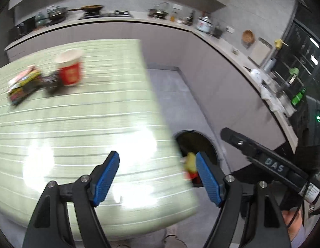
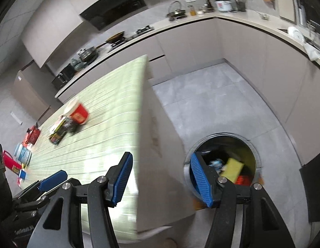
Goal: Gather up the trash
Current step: 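Move both tools back to the island toward the paper cup, then grasp the red-white paper cup with the right tool and lift it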
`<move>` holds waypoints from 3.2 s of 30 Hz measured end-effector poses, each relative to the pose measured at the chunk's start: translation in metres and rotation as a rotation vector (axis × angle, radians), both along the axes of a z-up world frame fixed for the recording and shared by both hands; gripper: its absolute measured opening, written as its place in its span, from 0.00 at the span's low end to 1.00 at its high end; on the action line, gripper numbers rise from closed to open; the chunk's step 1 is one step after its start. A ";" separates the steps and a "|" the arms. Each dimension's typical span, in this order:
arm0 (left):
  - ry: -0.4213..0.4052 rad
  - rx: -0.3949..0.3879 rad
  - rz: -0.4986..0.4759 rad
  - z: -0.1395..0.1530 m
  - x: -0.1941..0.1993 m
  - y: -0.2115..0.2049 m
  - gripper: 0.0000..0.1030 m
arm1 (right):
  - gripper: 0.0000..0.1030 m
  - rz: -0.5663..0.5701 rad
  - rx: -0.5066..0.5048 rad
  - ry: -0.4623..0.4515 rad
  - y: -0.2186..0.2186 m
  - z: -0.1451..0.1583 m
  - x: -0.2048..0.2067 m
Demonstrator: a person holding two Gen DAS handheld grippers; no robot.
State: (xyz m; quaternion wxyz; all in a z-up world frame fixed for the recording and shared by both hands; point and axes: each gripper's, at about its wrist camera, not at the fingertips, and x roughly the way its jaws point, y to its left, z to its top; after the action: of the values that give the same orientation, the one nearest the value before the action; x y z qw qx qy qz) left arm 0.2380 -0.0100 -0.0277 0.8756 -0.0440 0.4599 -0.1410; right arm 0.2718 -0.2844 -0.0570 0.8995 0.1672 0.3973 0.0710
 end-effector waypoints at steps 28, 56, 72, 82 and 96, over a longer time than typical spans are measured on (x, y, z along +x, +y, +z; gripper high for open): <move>0.037 0.106 0.397 -0.031 0.094 0.229 0.75 | 0.61 0.293 0.020 0.025 0.215 -0.009 0.129; 0.052 0.076 0.099 -0.038 0.151 0.228 0.75 | 0.65 0.188 -0.090 0.020 0.318 -0.025 0.223; 0.022 0.108 0.094 -0.033 0.163 0.217 0.75 | 0.65 0.142 -0.108 -0.006 0.299 -0.032 0.244; -0.050 0.149 0.176 -0.017 0.152 0.244 0.75 | 0.65 0.158 -0.139 -0.012 0.292 -0.032 0.242; -0.010 0.107 0.329 -0.034 0.165 0.295 0.75 | 0.65 0.136 -0.123 0.000 0.291 -0.037 0.234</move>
State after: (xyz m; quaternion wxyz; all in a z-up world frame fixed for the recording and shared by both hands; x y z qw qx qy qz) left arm 0.4030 0.2853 -0.0620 0.8901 -0.0716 0.4492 0.0286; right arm 0.5057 0.0066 -0.0940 0.9011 0.0843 0.4115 0.1076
